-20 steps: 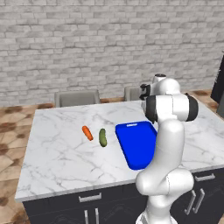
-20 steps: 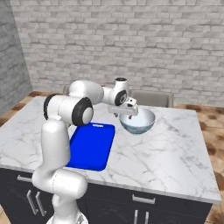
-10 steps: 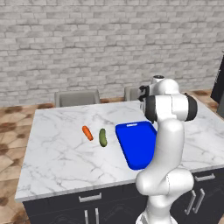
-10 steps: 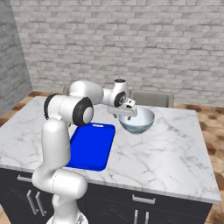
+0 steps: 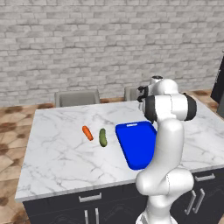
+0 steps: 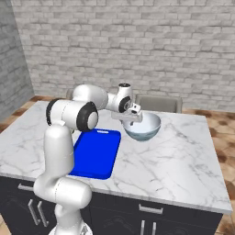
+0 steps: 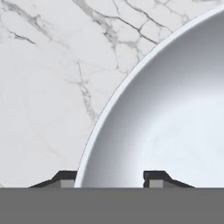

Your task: Place the two vegetables and bowl onto the tray for setting up a vegetable dip station.

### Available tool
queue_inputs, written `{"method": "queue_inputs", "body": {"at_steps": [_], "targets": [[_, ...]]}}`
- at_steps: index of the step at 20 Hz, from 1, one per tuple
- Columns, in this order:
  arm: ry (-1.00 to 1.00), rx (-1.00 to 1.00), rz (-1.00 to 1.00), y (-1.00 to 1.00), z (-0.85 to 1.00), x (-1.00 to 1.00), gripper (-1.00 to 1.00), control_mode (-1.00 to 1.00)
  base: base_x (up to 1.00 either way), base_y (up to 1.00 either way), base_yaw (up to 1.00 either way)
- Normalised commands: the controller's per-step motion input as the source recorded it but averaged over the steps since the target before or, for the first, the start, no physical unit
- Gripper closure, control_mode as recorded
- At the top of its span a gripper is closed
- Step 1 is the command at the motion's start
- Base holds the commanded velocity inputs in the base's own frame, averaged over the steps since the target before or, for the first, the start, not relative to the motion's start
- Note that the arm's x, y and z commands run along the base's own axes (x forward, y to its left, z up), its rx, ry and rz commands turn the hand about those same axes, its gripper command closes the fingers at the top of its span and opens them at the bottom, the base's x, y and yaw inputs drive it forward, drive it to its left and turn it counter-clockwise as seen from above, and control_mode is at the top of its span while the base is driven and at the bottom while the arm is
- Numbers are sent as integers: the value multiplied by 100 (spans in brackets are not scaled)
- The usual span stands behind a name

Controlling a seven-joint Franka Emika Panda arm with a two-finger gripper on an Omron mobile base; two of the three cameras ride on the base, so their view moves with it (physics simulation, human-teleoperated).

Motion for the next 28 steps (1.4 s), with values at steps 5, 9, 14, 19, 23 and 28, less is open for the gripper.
{"method": "queue_inputs", "body": {"at_steps": [5, 9, 14, 19, 23, 28], "targets": [[0, 0, 1, 2, 0, 2, 100, -100, 0, 0, 0], [0, -1, -1, 8, 5, 0, 100, -100, 0, 0, 0], [7, -12, 6, 1, 32, -4, 100, -100, 0, 0, 0], [4, -19, 6, 18, 60, -9, 100, -100, 0, 0, 0], [0, -19, 0, 48, 45, -14, 100, -100, 0, 0, 0], [5, -9, -11, 60, 15, -18, 100, -100, 0, 0, 0]]}}
